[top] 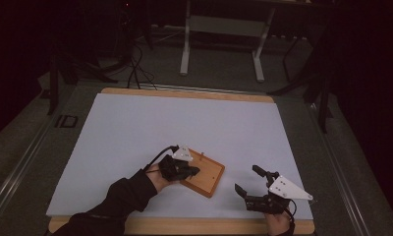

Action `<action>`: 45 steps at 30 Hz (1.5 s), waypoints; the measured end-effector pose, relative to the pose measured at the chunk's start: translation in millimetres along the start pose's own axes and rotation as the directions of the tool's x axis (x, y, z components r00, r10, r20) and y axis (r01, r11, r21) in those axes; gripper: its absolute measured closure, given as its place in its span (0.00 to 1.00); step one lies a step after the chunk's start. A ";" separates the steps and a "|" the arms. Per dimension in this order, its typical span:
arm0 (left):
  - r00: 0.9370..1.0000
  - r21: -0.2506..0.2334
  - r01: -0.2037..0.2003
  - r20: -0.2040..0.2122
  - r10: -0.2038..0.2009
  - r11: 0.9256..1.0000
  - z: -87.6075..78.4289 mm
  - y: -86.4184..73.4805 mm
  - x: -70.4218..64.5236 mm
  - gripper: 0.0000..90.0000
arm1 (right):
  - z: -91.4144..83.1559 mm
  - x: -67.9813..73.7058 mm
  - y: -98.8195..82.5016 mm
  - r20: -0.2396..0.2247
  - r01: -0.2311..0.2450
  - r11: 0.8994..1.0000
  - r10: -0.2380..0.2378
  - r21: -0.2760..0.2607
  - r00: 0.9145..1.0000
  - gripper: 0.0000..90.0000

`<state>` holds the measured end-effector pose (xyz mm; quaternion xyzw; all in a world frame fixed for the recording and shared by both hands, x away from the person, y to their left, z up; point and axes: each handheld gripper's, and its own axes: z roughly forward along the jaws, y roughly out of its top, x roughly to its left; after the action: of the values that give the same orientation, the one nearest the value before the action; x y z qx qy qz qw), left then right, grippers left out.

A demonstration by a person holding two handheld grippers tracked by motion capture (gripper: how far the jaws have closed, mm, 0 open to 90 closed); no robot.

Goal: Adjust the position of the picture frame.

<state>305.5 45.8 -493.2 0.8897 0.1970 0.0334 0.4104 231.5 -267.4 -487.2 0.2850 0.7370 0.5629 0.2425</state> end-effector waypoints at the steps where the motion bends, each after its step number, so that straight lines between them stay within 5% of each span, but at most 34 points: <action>1: 1.000 0.002 -0.008 0.015 0.008 1.000 0.1 -1.0 -5.5 1.00 | 0.2 -0.1 -0.1 0.000 0.001 1.000 -0.001 0.001 1.000 0.14; 13: 0.992 0.087 -0.078 0.107 0.068 0.993 13.9 -16.4 -37.3 1.00 | 0.6 -0.8 -0.1 -0.002 0.000 1.000 0.000 0.000 1.000 0.14; 21: 0.994 0.109 -0.073 0.094 0.063 0.991 22.5 -24.2 -33.9 1.00 | 0.8 -0.8 0.0 -0.001 0.000 1.000 0.000 0.000 1.000 0.14; 37: 0.990 0.131 -0.132 0.056 0.126 0.983 44.4 -15.2 -40.0 1.00 | -0.6 -1.8 0.1 0.001 -0.004 1.000 0.004 -0.002 1.000 0.14; 45: 0.995 0.104 -0.093 0.047 0.088 0.990 53.5 -4.8 -35.3 1.00 | -1.0 -1.6 0.2 0.000 -0.004 1.000 0.004 -0.004 1.000 0.14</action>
<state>283.3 -3.1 -528.5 0.9188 0.1492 0.0228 0.3648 232.0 -269.2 -486.6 0.2863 0.7353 0.5647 0.2420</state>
